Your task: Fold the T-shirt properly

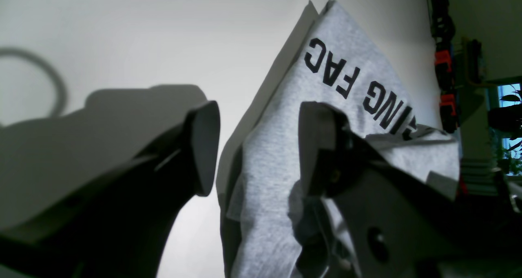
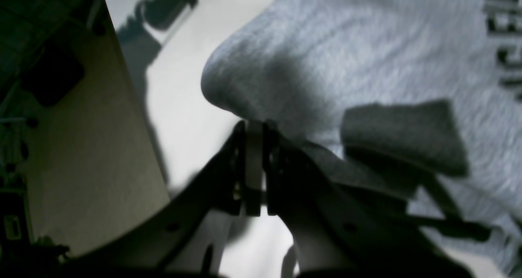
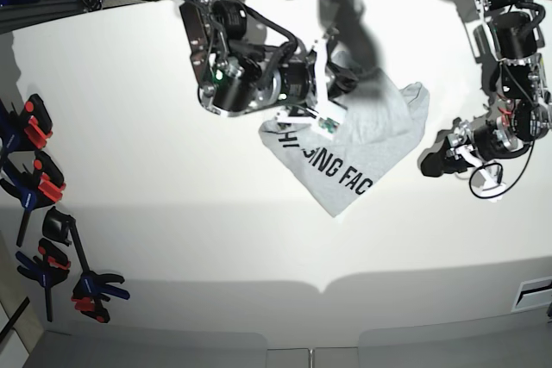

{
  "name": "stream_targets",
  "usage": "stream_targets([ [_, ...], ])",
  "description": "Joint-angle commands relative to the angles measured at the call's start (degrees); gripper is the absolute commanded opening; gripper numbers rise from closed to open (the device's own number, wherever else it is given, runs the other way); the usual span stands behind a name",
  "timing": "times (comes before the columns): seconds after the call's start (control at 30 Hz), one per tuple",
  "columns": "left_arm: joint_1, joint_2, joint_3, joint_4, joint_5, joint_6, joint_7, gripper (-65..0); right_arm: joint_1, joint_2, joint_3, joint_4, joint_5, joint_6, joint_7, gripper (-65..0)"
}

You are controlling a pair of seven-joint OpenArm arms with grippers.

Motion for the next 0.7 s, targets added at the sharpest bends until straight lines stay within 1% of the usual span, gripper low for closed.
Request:
stream_targets([
  [0.0, -1.4, -1.07, -0.33, 0.85, -1.42, -0.52, -0.9, -35.9, 0.59, 0.07, 0.09, 1.18, 1.44, 0.71, 1.2, -65.0],
  [0.13, -1.4, -1.07, -0.33, 0.85, -1.42, -0.52, -0.87, -35.9, -0.44, 0.94, 0.09, 1.18, 1.44, 0.71, 0.85, -65.0],
  [0.37, -1.4, -1.07, -0.33, 0.85, -1.44, -0.52, -0.94, -35.9, -2.47, 3.58, 0.02, 1.18, 1.68, 0.71, 0.48, -65.0],
  [0.67, -1.4, -1.07, -0.33, 0.83, -1.42, -0.52, -0.92, -35.9, -4.66, 3.89, -0.17, 1.18, 1.66, 0.71, 0.33, -65.0],
])
